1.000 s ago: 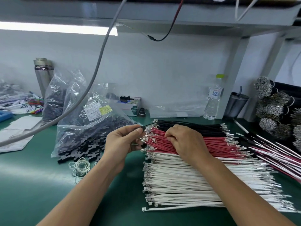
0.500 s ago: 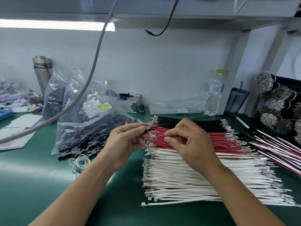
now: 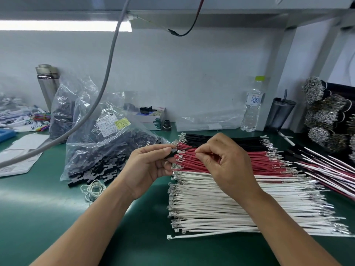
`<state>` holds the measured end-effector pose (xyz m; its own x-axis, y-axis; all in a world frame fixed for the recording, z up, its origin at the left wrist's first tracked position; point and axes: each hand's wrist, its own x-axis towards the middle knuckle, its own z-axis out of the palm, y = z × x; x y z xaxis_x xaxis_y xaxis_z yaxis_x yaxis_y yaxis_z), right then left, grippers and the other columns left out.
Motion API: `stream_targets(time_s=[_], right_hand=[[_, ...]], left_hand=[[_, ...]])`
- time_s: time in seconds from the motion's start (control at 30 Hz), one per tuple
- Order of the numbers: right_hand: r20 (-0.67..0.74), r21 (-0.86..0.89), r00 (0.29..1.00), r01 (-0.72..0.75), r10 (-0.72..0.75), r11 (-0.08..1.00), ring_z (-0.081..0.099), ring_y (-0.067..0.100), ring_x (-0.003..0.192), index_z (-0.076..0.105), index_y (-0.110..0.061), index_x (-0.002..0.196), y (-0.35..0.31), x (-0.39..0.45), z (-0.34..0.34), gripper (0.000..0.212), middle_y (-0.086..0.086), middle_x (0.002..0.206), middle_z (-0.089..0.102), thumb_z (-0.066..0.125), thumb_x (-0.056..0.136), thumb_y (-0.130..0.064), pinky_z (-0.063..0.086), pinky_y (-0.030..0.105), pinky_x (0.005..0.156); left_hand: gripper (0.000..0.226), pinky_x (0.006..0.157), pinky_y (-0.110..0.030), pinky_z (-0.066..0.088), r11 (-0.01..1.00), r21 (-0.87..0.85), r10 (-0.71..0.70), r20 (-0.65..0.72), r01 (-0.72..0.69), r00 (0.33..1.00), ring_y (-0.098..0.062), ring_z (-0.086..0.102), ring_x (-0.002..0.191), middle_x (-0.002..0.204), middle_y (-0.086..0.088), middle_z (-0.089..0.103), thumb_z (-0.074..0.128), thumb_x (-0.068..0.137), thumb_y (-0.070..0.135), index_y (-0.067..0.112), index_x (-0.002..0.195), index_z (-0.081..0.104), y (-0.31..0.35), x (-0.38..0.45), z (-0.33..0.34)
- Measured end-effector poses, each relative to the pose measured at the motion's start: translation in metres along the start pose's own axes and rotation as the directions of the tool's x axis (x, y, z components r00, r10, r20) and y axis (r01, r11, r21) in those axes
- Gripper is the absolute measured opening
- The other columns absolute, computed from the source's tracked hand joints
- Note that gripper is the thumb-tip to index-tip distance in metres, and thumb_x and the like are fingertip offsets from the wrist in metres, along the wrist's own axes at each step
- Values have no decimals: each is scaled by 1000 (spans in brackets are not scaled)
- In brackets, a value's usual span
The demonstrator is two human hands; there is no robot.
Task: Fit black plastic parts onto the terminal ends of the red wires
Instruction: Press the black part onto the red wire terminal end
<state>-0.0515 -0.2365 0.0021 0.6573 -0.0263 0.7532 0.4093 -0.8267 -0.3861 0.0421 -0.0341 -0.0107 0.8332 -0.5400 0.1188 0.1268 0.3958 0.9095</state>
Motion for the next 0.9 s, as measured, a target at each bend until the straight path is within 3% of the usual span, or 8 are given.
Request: stream_targets(time_s=[0.9], right_hand=[[-29, 75, 1000, -1, 3, 997, 61, 10, 78, 77, -22, 90, 1, 1, 0, 5, -15, 86, 58, 78, 86, -21, 53, 34, 65]], left_hand=[[18, 54, -28, 56, 1000, 1, -21, 69, 21, 997, -16, 61, 53, 72, -11, 69, 68, 83, 10, 3, 95, 80, 1, 0, -4]])
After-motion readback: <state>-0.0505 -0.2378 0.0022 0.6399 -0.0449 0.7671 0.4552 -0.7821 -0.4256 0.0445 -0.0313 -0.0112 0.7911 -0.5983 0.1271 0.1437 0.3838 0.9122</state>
